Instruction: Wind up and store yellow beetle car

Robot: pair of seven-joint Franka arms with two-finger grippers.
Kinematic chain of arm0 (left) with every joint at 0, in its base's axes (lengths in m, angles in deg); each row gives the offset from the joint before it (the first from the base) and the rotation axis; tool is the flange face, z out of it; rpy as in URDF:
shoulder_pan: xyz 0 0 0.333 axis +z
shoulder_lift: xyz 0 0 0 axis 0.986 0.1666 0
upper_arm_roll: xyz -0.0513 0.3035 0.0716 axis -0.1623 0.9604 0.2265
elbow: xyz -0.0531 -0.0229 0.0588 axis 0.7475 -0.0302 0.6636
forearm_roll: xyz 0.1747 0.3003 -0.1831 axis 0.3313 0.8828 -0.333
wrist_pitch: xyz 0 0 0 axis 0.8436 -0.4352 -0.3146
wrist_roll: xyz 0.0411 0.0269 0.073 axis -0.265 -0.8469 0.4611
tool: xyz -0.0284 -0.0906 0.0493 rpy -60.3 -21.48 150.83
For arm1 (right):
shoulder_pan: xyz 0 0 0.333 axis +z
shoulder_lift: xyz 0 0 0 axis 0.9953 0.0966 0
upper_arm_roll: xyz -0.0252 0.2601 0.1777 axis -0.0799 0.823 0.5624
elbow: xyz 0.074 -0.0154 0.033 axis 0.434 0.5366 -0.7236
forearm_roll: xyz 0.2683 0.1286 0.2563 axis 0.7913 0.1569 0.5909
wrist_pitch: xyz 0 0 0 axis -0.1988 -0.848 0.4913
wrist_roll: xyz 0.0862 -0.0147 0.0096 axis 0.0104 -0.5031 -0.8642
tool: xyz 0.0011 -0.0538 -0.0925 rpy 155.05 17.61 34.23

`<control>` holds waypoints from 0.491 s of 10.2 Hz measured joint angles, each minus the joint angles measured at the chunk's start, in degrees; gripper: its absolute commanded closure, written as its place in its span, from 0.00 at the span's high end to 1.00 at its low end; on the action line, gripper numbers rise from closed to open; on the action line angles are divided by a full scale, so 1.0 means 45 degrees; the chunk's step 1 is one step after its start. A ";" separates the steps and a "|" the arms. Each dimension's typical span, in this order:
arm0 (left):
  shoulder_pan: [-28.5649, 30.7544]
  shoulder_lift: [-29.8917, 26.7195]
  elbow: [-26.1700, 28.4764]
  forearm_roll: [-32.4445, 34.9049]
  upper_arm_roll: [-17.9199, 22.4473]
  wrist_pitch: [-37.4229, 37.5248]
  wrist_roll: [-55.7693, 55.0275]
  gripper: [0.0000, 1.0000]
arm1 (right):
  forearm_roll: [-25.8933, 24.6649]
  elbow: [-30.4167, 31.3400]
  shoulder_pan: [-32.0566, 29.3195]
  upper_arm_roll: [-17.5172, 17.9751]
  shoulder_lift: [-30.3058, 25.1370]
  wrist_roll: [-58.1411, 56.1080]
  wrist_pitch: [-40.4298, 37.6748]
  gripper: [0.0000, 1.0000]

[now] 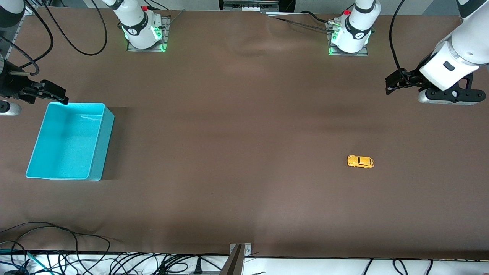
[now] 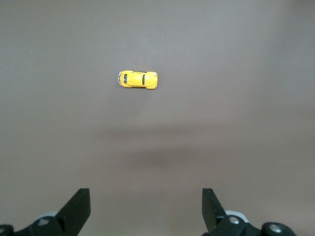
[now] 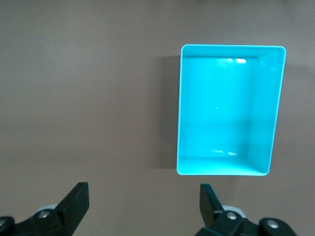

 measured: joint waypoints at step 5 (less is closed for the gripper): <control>0.0000 0.0071 0.0000 0.0000 0.0001 0.0011 0.0000 1.00 | 0.0018 0.0000 -0.0029 -0.0072 0.0101 0.0002 0.0202 1.00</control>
